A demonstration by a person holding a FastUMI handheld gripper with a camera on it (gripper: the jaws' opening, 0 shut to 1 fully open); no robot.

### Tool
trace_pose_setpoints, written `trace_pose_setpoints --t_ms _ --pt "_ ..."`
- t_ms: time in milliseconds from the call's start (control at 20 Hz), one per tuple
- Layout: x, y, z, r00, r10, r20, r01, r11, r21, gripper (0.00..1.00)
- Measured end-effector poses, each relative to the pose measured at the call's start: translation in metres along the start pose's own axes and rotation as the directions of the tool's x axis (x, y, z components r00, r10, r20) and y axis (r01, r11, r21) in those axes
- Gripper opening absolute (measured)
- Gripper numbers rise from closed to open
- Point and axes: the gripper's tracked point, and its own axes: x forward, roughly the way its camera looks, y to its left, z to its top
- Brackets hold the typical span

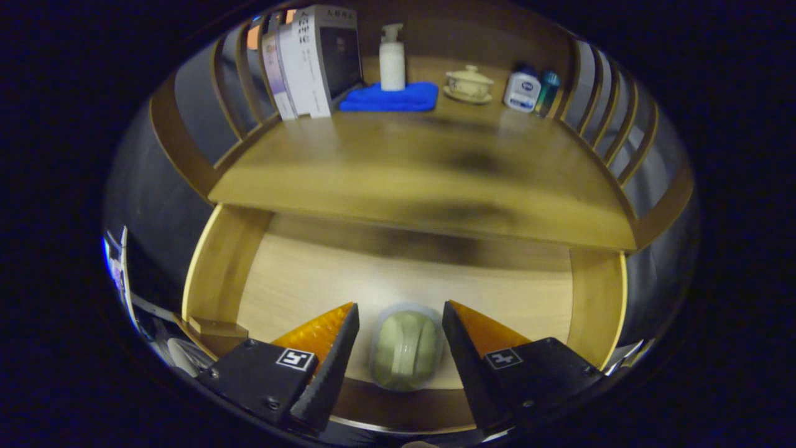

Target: Pull open the drawer, take out the items inside it, and place them on the countertop above the cabinet.

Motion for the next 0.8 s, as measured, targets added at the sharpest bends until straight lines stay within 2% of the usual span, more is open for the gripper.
trace_pose_setpoints --t_ms 100,300,400,600,800 --pt "0.012 -0.001 -0.015 0.998 0.001 -0.07 0.001 1.0 0.03 0.82" --pt "0.022 -0.009 -0.033 0.992 -0.028 -0.125 0.033 0.999 0.04 0.63" --pt "0.026 -0.012 -0.034 0.991 -0.044 -0.128 0.05 0.998 0.048 0.47" --pt "0.025 -0.01 -0.032 0.994 -0.023 -0.104 0.027 0.999 0.03 0.23" --pt "0.019 -0.016 -0.027 0.996 -0.018 -0.082 0.023 0.999 0.05 0.2"
